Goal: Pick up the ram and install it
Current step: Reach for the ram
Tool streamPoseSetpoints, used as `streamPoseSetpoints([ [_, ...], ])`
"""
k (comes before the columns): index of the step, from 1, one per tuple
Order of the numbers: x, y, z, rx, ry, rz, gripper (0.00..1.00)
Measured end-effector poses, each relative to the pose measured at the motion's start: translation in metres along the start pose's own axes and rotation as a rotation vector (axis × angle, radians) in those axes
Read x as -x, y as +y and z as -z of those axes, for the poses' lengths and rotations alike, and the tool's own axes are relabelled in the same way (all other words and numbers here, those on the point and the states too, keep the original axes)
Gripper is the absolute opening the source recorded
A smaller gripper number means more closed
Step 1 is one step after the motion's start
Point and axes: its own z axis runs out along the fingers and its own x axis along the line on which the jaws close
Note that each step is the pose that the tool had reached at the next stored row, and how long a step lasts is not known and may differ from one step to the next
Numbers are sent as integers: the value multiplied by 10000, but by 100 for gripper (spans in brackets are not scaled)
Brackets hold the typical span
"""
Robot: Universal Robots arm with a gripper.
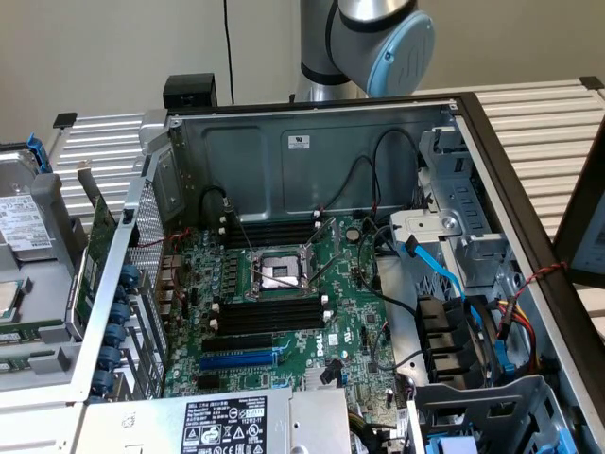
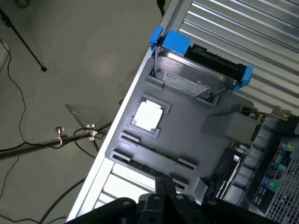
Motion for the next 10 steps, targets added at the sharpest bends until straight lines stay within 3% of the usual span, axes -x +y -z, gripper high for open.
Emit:
streamPoseSetpoints([
  [10,0,-1,-8,7,85,1813,10],
])
